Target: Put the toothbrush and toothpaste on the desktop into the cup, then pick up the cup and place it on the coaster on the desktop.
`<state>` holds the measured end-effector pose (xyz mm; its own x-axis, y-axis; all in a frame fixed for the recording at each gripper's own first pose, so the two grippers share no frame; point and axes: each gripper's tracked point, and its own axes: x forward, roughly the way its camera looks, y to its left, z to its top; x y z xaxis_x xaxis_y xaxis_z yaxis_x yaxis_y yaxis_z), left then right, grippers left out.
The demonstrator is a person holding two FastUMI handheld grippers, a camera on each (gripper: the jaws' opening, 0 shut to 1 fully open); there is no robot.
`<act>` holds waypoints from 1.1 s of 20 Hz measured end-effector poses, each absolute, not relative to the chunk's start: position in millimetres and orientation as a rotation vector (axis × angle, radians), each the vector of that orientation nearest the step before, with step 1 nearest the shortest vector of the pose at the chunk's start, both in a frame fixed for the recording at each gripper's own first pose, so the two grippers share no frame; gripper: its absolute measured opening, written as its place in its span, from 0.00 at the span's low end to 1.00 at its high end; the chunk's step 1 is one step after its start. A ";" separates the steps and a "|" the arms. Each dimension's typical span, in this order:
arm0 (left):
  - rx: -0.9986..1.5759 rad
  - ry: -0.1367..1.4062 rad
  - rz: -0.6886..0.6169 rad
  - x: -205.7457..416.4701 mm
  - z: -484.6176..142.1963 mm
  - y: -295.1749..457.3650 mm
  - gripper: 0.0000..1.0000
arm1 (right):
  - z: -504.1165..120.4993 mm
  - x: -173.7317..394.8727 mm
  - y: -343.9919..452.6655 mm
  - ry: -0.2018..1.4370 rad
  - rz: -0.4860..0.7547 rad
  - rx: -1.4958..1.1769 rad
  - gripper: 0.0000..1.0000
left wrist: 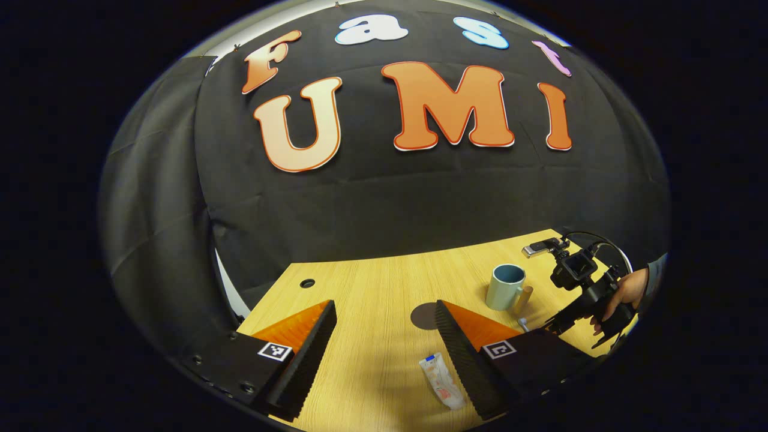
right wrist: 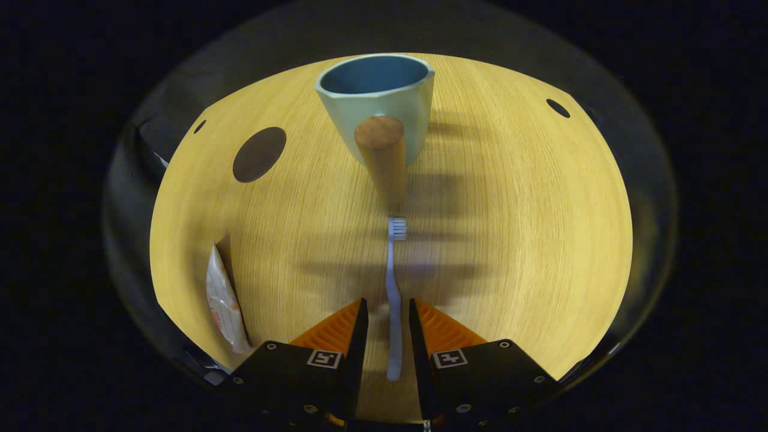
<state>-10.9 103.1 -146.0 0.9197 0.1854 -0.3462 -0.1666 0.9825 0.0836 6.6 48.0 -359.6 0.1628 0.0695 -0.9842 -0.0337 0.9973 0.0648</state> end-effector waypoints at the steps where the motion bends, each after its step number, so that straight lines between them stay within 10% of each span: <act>1: 0.048 0.371 0.192 -12.7 -148.9 105.8 0.99 | -359.3 6.3 50.2 1.415 0.073 0.030 0.39; 8: -0.026 0.496 0.169 -13.6 -182.1 96.9 0.99 | -361.8 10.6 52.9 1.409 0.095 0.028 0.06; 22: -0.280 1.053 -0.040 -5.1 -353.9 73.3 0.99 | -302.8 21.4 37.9 1.212 0.119 0.145 0.05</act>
